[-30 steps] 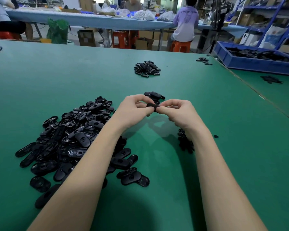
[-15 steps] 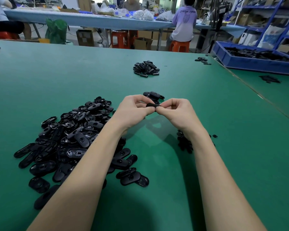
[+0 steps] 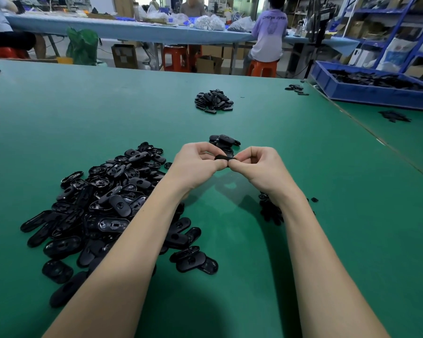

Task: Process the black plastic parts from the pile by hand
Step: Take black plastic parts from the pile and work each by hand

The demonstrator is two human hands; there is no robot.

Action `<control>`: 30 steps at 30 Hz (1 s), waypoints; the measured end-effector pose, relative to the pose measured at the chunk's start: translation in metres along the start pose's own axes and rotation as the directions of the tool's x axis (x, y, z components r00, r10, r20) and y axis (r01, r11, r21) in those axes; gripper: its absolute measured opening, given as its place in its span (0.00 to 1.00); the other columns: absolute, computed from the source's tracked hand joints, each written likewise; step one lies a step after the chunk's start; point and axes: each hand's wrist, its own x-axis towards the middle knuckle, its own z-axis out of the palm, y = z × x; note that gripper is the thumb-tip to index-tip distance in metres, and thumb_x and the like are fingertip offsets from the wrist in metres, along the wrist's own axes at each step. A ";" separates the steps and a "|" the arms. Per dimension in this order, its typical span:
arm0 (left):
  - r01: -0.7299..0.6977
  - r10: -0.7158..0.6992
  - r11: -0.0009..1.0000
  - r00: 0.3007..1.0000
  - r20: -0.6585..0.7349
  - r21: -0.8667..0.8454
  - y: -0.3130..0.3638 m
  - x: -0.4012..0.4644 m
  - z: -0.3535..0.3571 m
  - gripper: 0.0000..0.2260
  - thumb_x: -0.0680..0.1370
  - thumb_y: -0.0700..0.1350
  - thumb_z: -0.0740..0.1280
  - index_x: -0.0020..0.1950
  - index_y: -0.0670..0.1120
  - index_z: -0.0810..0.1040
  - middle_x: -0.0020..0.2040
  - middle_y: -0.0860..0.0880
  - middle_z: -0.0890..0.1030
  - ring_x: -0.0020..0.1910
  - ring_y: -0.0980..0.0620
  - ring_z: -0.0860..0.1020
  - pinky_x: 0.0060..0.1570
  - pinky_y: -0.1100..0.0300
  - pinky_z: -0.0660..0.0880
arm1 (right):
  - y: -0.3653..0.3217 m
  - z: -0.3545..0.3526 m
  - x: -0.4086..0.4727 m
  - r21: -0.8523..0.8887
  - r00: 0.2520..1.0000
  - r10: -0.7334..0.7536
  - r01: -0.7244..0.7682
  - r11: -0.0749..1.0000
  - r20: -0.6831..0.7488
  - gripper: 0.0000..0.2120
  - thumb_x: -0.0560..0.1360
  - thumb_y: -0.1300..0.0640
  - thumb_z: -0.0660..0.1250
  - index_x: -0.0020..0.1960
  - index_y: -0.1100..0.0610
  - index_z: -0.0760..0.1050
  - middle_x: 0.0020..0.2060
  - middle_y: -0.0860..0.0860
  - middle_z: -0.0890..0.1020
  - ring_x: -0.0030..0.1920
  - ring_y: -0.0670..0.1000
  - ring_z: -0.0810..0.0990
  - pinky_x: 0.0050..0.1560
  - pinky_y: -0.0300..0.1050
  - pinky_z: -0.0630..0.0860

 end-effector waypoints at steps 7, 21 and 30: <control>0.032 -0.033 0.997 0.999 -0.014 -0.074 -0.002 -0.001 -0.006 0.04 0.74 0.44 0.76 0.44 0.52 0.83 0.36 0.54 0.85 0.30 0.61 0.78 0.38 0.64 0.74 | 0.003 -0.002 -0.001 0.018 0.996 -0.074 0.073 0.997 0.045 0.06 0.73 0.56 0.77 0.46 0.50 0.81 0.31 0.40 0.81 0.27 0.40 0.73 0.32 0.31 0.70; 0.079 -0.075 0.997 0.987 -0.139 0.021 -0.013 0.007 -0.024 0.05 0.76 0.45 0.67 0.47 0.53 0.82 0.42 0.53 0.86 0.44 0.51 0.85 0.50 0.51 0.81 | 0.011 0.004 0.032 -0.456 0.986 -0.076 0.000 0.890 -0.150 0.05 0.72 0.45 0.74 0.47 0.42 0.82 0.40 0.38 0.83 0.43 0.44 0.80 0.37 0.41 0.68; 0.030 -0.049 0.994 0.981 -0.190 -0.102 -0.009 0.012 -0.037 0.08 0.81 0.42 0.62 0.49 0.49 0.81 0.41 0.56 0.86 0.36 0.58 0.82 0.38 0.62 0.77 | 0.006 0.013 0.060 -0.535 0.982 -0.006 -0.097 0.839 -0.189 0.09 0.73 0.46 0.73 0.52 0.45 0.82 0.46 0.42 0.85 0.53 0.49 0.82 0.45 0.42 0.71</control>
